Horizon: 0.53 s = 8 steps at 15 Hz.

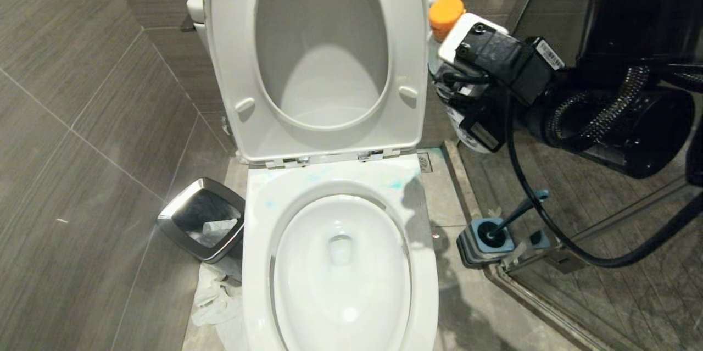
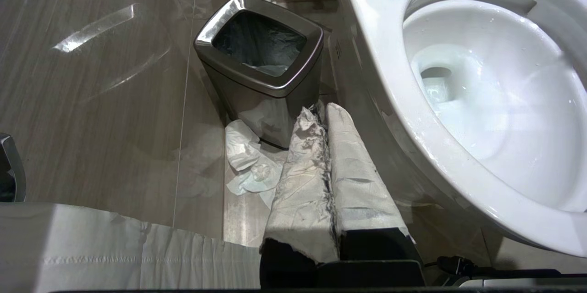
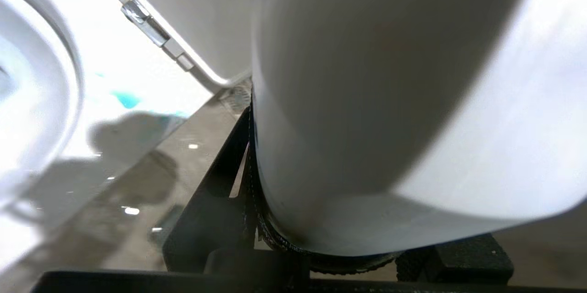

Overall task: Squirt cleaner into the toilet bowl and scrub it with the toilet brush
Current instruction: Pour in the cleaning agent

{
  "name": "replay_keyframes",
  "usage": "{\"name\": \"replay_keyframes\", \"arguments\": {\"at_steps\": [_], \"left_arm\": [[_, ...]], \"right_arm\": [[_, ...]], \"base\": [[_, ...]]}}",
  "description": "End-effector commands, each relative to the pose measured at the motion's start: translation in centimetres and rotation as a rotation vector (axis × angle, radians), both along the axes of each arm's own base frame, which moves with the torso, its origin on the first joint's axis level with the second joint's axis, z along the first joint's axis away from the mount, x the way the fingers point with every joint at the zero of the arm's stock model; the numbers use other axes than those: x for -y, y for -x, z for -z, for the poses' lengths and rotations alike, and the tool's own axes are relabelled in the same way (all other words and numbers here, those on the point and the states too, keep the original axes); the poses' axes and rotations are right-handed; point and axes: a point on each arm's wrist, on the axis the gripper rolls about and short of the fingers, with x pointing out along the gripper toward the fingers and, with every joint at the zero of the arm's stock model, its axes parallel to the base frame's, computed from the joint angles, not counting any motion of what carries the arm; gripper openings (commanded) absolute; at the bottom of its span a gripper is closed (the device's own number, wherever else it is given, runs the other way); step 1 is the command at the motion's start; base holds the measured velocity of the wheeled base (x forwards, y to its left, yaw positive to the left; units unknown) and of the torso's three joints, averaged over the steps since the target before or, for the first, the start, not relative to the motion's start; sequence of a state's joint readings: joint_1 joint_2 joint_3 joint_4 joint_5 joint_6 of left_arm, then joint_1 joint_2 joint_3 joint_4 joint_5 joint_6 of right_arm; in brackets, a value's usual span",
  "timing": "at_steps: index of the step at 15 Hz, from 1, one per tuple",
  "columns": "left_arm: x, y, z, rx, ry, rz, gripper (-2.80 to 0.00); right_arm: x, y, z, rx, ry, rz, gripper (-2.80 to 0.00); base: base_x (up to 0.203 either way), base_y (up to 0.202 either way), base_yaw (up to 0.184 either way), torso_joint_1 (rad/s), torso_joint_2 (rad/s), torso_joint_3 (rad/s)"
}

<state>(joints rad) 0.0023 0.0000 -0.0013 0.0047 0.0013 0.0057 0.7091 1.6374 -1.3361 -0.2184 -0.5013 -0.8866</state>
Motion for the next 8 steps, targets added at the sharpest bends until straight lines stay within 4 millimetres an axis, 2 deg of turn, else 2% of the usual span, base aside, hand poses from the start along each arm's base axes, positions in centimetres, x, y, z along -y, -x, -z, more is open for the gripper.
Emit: {"name": "replay_keyframes", "arguments": {"at_steps": [1,3,8], "left_arm": [[0.0,0.0,0.0,-0.001,0.000,-0.001,-2.80],[0.0,0.0,0.0,-0.002,-0.002,-0.001,-2.80],[0.0,0.0,0.0,-0.002,0.000,-0.001,-2.80]], "right_arm": [[-2.1,-1.3,0.5,0.018,0.121,-0.007,-2.80],[-3.6,-1.6,0.7,0.038,0.200,-0.017,-2.80],[-5.7,-2.6,1.4,0.071,0.418,0.011,-2.80]], "base": [[0.000,0.000,0.000,0.000,0.00,0.000],[0.000,0.000,0.000,0.000,0.00,0.000],[0.000,0.000,0.000,0.000,0.00,0.000]]}}
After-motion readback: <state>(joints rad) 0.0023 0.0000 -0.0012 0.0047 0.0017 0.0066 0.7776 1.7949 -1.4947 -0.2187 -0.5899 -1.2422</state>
